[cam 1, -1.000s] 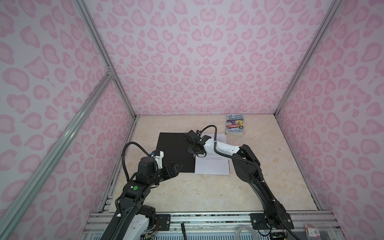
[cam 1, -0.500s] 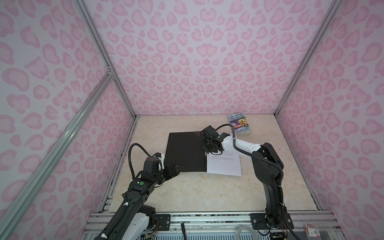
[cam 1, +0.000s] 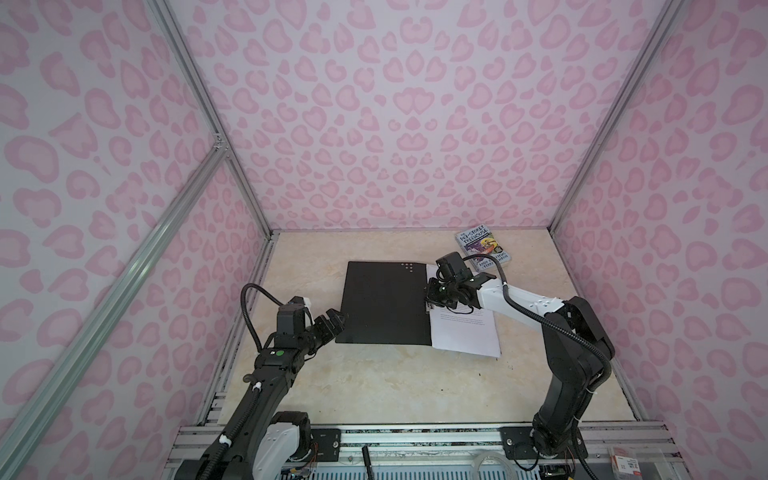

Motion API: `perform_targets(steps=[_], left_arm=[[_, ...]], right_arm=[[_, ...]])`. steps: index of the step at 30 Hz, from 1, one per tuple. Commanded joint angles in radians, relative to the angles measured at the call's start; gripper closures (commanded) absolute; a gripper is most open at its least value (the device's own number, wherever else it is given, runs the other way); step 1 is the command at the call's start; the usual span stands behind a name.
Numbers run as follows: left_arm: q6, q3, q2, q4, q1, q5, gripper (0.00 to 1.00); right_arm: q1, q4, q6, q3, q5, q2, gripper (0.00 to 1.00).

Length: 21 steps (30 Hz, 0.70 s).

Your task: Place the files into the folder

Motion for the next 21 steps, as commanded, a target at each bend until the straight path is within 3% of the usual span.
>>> perform_targets(steps=[1, 7, 14, 21], left_arm=[[0.004, 0.012, 0.067, 0.119, 0.004, 0.162, 0.03], [-0.055, -0.032, 0.110, 0.265, 0.005, 0.275, 0.03], [-0.101, -0.015, -0.103, 0.232, -0.001, 0.354, 0.03], [-0.118, -0.004, -0.234, 0.164, -0.004, 0.440, 0.03]], right_arm=[[-0.003, 0.077, 0.003, -0.011, -0.056, -0.002, 1.00], [-0.005, 0.111, 0.014, -0.030, -0.076, 0.007, 1.00], [0.028, 0.157, 0.042, -0.049, -0.052, 0.051, 1.00], [0.155, 0.229, 0.140, -0.004, 0.014, 0.156, 0.94]])
